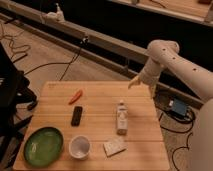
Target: Place the eraser in the ceramic cup
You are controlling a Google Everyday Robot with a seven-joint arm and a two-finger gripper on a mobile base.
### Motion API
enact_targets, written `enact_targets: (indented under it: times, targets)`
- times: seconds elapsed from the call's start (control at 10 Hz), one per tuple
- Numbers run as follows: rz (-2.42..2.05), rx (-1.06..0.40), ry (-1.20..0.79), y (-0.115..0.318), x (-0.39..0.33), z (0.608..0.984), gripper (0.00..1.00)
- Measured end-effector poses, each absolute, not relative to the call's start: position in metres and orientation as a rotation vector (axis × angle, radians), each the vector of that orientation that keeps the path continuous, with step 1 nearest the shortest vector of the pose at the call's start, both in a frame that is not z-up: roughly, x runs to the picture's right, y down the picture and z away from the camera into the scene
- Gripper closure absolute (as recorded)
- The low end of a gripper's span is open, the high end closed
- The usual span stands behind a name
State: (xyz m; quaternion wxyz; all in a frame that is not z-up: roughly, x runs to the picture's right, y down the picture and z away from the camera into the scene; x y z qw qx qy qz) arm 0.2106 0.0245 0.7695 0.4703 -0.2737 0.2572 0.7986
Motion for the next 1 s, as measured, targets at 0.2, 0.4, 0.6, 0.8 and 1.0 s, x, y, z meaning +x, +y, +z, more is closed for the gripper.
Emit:
enact_targets:
  times: [0.2,0.4,0.6,0.8,1.0]
  targets:
    - [1.957,-0.671,0.630,0.024,0.211,0.769,0.23]
    - [1.957,-0.671,0.630,0.024,0.211,0.769,0.23]
    - [1.957,-0.671,0.630,0.024,0.211,0.769,0.23]
    - [1.958,-0.672,0.629,0.024,0.210,0.769,0.23]
    - [1.957,-0.712,0.597,0.021,0.194,0.759,0.23]
